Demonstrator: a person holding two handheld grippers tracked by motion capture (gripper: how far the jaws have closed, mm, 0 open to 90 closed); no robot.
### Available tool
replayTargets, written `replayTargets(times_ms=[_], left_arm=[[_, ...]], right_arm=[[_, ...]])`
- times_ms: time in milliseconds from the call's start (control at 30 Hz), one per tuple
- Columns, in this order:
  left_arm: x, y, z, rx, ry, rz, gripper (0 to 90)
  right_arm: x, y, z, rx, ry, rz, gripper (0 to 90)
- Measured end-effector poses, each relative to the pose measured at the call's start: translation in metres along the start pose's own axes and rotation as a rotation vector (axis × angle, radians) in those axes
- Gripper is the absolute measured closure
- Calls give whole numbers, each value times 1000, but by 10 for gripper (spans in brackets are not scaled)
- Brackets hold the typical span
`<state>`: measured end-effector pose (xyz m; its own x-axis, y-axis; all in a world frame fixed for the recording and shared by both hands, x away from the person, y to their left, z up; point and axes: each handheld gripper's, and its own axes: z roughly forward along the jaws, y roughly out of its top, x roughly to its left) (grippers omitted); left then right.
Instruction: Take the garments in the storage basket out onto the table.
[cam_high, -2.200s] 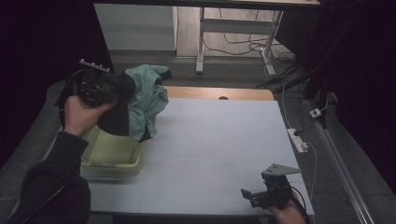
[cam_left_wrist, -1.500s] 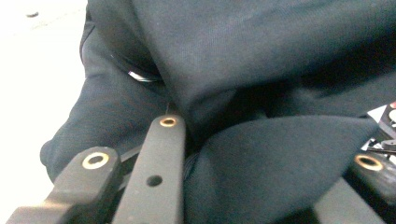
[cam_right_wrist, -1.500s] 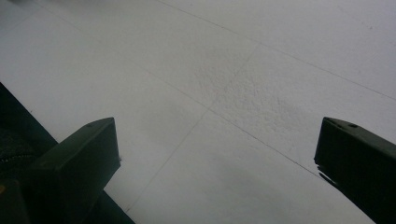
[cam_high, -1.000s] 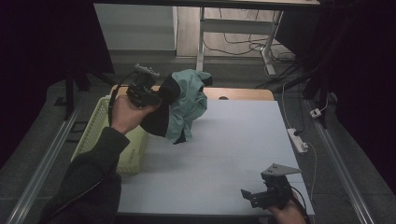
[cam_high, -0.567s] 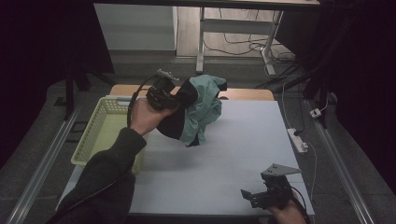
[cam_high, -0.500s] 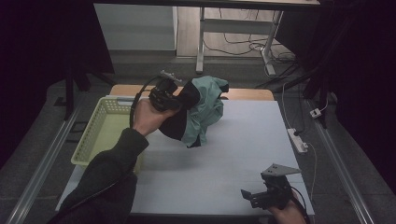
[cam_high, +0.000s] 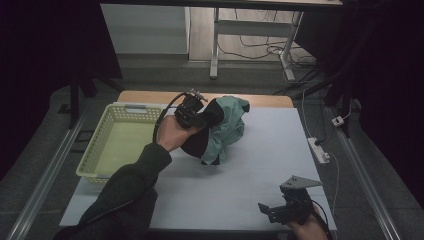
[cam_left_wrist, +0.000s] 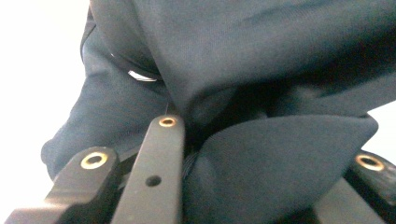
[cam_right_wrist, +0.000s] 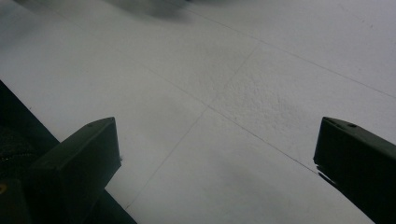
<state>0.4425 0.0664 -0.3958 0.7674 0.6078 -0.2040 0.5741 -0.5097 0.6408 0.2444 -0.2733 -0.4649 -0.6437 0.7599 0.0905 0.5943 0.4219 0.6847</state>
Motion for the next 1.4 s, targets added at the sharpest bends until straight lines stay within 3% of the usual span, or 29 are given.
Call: replayTargets(times_ms=[467, 600, 767, 867, 1000, 1133, 1267, 1400], left_arm=[[8, -19, 45, 68, 12, -45, 757], [10, -29, 67, 109, 36, -73, 741], [15, -39, 79, 94, 24, -82, 698], [19, -42, 83, 101, 3, -103, 644], [20, -47, 88, 100, -5, -76, 552], [19, -50, 92, 97, 12, -57, 433], [17, -49, 94, 107, 29, -75, 298], [16, -49, 95, 100, 15, -69, 197]], right_arm=[[0, 0, 0, 2, -2, -5, 2], [0, 0, 0, 1, -2, -6, 2], [1, 0, 0, 2, -3, -7, 2], [1, 0, 0, 4, -2, -10, 2], [1, 0, 0, 6, -2, -13, 2], [1, 0, 0, 10, -1, -17, 2], [2, 0, 1, 13, 0, -22, 3], [3, 0, 1, 15, 1, -27, 2]])
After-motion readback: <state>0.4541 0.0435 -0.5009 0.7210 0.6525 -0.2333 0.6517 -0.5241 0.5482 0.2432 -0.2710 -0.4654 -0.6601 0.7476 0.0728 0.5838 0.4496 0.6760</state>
